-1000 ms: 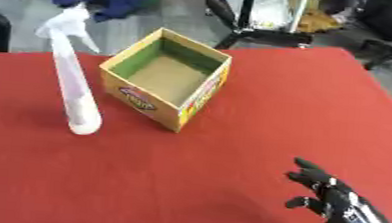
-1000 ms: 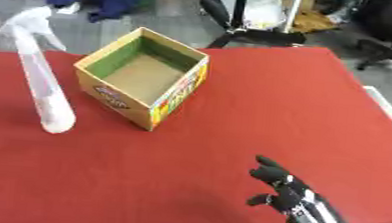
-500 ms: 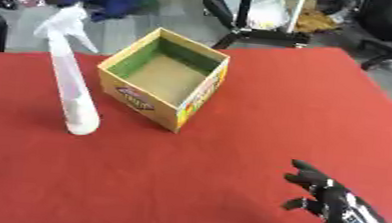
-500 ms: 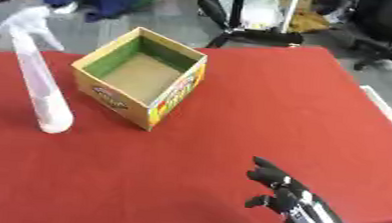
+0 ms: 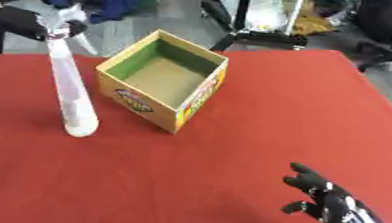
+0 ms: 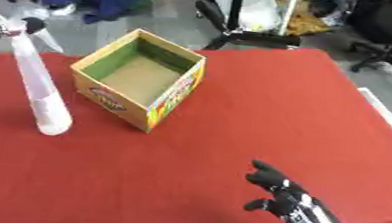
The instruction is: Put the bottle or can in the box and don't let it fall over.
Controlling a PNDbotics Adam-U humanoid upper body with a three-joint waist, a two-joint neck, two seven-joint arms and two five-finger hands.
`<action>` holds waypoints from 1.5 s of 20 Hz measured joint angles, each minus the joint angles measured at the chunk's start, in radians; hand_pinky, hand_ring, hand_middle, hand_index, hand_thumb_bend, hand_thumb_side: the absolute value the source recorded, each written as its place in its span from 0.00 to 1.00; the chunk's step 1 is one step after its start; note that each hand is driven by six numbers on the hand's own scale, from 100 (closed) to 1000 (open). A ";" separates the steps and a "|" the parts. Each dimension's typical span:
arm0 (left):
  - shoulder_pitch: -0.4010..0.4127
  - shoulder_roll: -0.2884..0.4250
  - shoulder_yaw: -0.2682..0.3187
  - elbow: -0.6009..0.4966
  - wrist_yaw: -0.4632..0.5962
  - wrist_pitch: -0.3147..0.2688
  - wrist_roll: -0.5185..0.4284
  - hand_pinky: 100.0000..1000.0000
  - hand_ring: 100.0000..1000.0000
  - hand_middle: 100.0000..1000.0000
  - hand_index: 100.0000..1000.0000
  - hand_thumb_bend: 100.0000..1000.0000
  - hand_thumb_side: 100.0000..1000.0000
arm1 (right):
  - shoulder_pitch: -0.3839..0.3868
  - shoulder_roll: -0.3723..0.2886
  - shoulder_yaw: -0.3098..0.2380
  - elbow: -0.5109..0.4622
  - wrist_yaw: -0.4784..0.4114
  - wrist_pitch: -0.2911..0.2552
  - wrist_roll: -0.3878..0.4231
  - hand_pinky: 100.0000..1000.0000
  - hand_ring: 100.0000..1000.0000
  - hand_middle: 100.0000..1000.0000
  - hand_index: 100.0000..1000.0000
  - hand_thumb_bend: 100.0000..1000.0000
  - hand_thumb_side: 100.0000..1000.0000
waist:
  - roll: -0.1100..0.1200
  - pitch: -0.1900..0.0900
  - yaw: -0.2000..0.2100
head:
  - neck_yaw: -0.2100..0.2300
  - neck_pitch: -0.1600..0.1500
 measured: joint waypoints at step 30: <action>-0.005 0.015 0.019 -0.030 0.077 -0.015 0.055 0.30 0.43 0.19 0.38 0.00 0.19 | -0.001 0.001 0.000 0.001 0.005 0.007 -0.007 0.66 0.95 1.00 0.86 0.00 0.73 | 0.001 0.006 -0.002 | -0.013 -0.033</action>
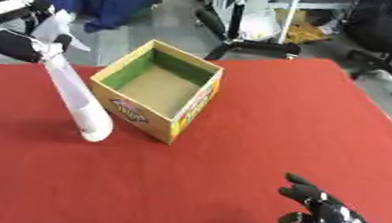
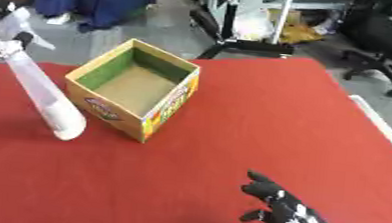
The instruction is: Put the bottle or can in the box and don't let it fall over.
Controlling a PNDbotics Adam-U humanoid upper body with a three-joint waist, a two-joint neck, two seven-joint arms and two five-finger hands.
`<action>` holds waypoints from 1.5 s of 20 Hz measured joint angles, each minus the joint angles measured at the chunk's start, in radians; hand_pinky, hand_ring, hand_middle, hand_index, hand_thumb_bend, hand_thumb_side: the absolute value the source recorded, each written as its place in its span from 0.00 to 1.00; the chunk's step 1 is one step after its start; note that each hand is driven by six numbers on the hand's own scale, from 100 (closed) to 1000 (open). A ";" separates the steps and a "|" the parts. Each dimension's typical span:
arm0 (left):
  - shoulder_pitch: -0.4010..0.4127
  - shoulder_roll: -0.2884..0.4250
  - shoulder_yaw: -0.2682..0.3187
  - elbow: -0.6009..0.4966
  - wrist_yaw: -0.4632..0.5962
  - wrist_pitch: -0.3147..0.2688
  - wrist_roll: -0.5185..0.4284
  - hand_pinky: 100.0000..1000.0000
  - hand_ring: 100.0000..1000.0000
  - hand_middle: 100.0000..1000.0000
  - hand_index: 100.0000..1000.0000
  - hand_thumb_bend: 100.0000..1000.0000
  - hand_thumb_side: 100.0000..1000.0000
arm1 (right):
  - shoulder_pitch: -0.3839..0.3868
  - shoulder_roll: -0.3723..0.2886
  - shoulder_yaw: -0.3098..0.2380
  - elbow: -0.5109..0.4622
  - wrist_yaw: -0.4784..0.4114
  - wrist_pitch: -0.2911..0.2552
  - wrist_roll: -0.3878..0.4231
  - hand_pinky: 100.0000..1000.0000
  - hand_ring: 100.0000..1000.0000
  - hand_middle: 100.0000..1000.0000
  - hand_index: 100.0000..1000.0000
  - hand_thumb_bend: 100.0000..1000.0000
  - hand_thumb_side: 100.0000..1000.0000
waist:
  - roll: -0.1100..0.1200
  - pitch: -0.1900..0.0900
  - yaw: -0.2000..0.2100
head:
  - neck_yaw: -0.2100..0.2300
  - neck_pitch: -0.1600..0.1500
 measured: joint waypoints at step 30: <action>-0.134 -0.178 -0.025 0.066 -0.112 -0.031 0.393 0.39 0.48 0.26 0.43 0.00 0.21 | -0.078 0.001 0.048 0.006 -0.012 0.018 0.037 0.66 0.95 1.00 0.86 0.00 0.76 | 0.018 0.077 -0.146 | 0.028 -0.075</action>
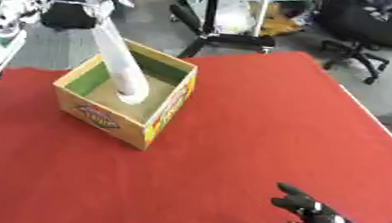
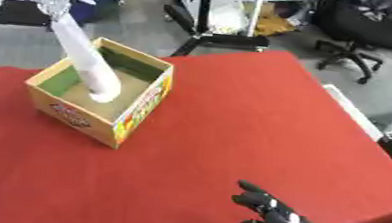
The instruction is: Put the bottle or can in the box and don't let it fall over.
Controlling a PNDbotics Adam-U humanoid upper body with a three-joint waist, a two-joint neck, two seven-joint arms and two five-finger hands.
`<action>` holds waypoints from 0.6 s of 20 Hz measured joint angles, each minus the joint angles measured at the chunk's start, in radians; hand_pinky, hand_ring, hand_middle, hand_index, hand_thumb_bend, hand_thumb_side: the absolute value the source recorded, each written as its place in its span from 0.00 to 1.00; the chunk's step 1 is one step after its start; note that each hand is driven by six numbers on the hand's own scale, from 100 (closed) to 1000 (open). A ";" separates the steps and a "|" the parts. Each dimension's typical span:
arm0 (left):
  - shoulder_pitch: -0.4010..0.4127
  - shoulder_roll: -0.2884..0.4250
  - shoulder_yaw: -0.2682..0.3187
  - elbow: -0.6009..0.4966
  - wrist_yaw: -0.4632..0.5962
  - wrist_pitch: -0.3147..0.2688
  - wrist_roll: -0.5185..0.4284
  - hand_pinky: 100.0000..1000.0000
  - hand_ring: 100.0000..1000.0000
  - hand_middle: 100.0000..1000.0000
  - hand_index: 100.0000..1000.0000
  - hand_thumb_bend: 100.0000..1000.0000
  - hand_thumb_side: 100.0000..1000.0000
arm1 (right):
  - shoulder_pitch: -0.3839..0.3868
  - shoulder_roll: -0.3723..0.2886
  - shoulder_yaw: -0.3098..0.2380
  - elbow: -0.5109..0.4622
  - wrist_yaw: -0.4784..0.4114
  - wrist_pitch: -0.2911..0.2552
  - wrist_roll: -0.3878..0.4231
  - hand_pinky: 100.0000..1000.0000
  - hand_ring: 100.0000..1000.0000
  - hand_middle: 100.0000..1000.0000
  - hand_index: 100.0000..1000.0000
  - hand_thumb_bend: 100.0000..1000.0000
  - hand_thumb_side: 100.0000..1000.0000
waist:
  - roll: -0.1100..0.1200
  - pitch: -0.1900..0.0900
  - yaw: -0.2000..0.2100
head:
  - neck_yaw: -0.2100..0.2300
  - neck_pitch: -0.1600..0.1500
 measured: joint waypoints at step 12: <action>0.069 0.016 -0.042 -0.006 -0.108 -0.050 -0.259 0.85 0.95 0.79 0.88 0.41 0.85 | -0.013 0.008 0.004 0.000 -0.010 0.009 0.008 0.66 0.95 1.00 0.86 0.00 0.76 | 0.007 0.007 0.017 | -0.010 -0.014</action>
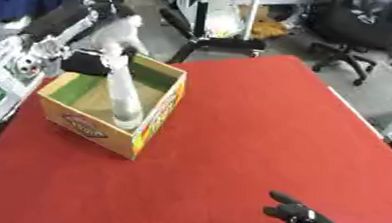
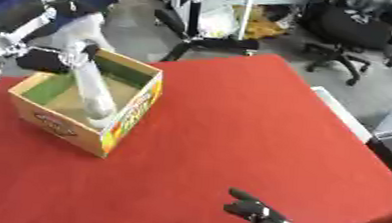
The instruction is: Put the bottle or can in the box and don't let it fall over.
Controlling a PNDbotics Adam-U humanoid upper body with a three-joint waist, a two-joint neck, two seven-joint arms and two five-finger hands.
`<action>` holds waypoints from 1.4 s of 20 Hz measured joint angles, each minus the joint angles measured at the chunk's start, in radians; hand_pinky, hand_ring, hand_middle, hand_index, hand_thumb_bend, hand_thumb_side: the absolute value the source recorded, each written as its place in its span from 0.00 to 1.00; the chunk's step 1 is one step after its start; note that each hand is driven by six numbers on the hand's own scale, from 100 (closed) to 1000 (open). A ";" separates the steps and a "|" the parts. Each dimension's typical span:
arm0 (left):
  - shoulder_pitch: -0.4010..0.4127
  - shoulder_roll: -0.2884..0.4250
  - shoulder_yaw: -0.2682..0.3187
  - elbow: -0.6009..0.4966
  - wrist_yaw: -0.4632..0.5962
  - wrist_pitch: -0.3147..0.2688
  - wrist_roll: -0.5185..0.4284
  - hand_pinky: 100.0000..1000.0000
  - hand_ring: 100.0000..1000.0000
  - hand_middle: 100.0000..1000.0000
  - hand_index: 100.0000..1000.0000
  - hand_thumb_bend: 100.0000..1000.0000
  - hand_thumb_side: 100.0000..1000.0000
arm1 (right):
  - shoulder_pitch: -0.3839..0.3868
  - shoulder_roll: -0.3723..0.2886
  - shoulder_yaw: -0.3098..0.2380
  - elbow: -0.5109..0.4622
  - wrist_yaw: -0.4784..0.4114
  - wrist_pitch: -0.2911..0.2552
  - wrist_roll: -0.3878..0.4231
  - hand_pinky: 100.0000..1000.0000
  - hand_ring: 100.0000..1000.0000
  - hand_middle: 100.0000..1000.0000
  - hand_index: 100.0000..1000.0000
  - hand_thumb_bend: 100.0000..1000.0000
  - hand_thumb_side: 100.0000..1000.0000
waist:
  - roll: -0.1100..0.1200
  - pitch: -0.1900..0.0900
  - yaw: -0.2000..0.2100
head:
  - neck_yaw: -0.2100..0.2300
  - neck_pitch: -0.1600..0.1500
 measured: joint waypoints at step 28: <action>0.950 -0.357 0.479 -0.632 0.467 0.163 0.549 0.77 0.92 0.68 0.71 0.00 0.88 | 0.099 -0.001 -0.052 -0.001 0.017 -0.013 -0.044 0.66 0.95 1.00 0.86 0.00 0.68 | -0.023 -0.120 0.206 | 0.092 0.143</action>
